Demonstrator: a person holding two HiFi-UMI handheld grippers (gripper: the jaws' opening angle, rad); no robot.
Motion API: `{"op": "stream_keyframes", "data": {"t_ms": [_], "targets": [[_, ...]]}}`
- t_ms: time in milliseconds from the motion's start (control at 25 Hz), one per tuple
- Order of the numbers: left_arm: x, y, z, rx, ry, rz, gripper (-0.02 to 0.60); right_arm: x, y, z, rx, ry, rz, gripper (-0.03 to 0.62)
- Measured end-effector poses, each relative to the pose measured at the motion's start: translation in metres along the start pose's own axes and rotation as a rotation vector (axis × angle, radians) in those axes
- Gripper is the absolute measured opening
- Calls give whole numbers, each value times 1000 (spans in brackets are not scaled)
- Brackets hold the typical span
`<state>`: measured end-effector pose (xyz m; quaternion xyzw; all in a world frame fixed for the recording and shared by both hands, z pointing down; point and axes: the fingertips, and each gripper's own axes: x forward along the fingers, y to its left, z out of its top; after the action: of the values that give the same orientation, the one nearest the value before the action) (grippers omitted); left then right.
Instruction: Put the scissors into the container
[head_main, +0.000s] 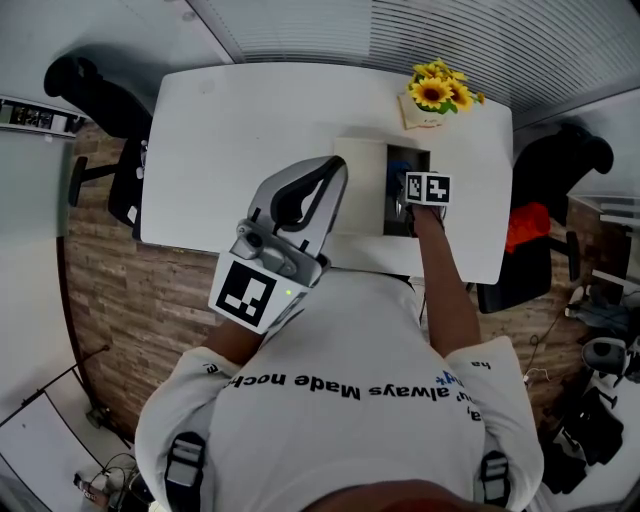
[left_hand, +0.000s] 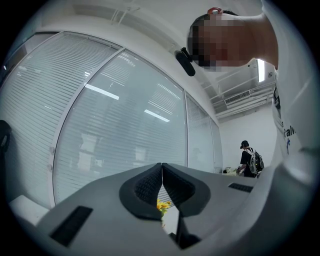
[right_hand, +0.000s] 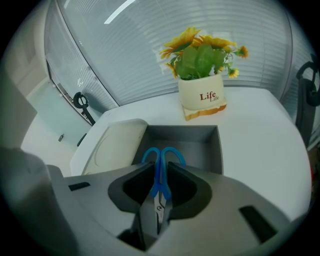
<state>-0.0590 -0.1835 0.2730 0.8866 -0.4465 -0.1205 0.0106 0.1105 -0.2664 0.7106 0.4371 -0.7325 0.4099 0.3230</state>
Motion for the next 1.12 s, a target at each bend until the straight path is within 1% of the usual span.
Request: {"op": "stream_keyframes", "data": {"t_ms": [400, 880, 1120], "targets": [[3, 5, 1, -5, -10, 10, 20, 14, -4, -6, 32, 39, 1, 92], [-3, 14, -1, 0, 6, 31, 20, 27, -7, -15, 56, 81, -9, 92], [-6, 14, 1, 1, 5, 37, 20, 30, -8, -14, 55, 78, -17, 98]]}}
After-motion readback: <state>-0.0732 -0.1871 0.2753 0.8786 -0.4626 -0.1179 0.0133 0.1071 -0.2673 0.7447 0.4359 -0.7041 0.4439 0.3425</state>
